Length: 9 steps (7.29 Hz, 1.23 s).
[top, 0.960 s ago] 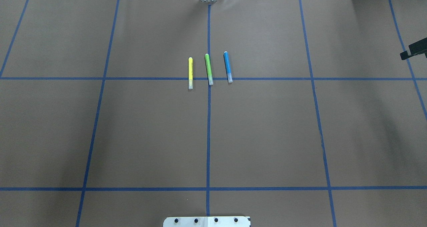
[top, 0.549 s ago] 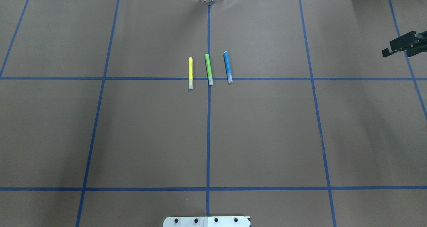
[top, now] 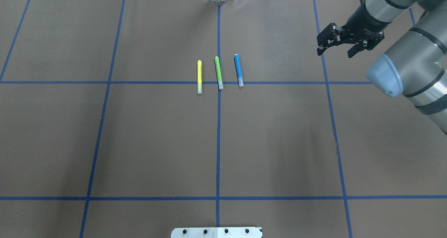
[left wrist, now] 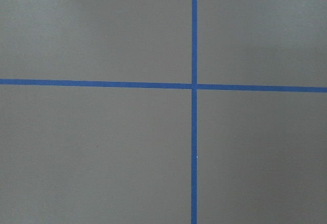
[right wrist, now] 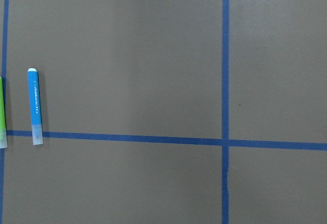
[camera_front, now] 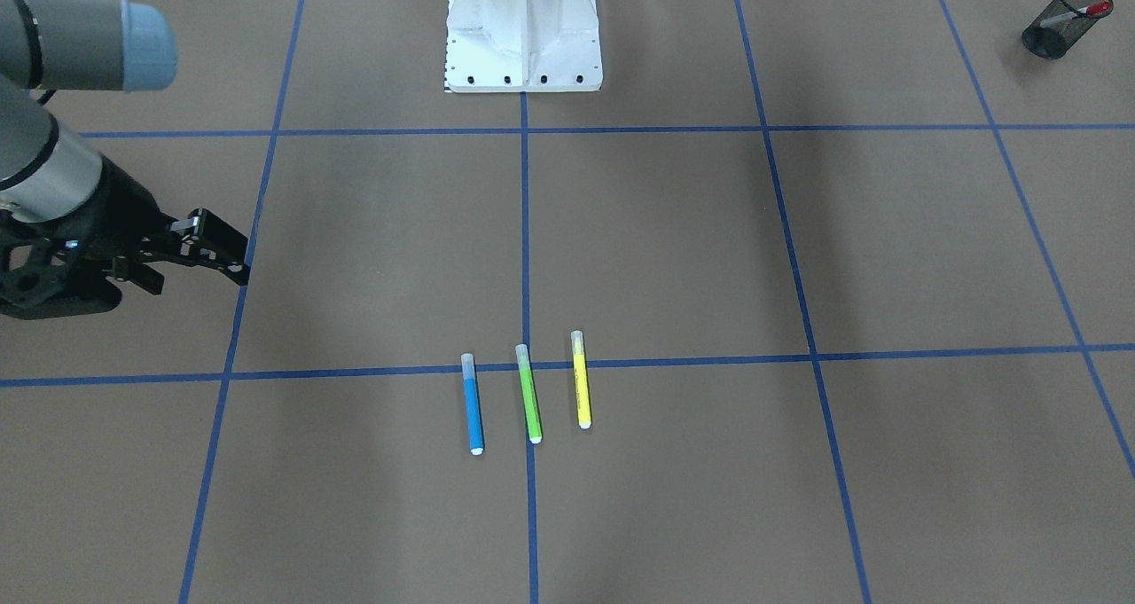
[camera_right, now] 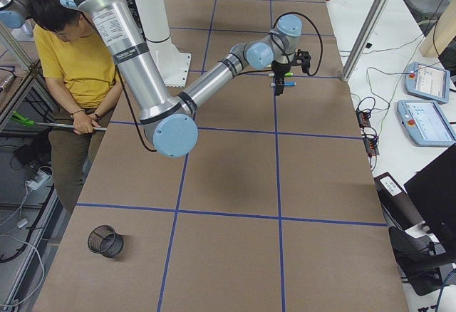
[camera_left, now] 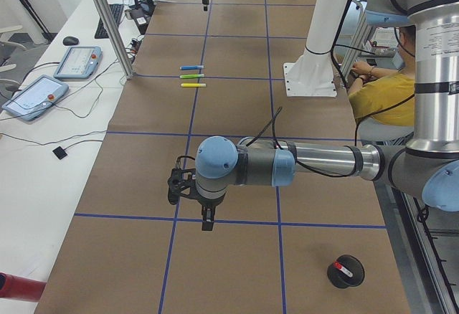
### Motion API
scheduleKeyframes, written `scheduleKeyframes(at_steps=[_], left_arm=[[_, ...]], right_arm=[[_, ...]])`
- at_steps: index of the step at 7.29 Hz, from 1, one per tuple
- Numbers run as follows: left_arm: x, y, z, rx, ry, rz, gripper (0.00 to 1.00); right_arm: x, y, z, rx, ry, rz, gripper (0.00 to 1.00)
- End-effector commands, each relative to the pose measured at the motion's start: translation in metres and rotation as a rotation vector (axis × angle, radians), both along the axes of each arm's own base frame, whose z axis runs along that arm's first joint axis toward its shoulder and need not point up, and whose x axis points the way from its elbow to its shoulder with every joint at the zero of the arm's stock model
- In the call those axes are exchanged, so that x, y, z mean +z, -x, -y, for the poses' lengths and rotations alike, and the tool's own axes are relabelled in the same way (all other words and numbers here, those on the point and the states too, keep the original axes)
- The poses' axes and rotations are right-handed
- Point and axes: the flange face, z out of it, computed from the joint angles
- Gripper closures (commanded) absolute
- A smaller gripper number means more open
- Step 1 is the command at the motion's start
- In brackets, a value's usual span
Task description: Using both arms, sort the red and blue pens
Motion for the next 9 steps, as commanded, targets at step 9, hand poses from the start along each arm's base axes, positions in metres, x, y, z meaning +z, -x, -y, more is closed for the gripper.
scheduleKeyframes(at_steps=[9], left_arm=[[0.005, -0.001, -0.006, 0.002, 0.009, -0.004, 0.00]], right_arm=[[-0.097, 0.230, 0.097, -0.235, 0.162, -0.193, 0.00]])
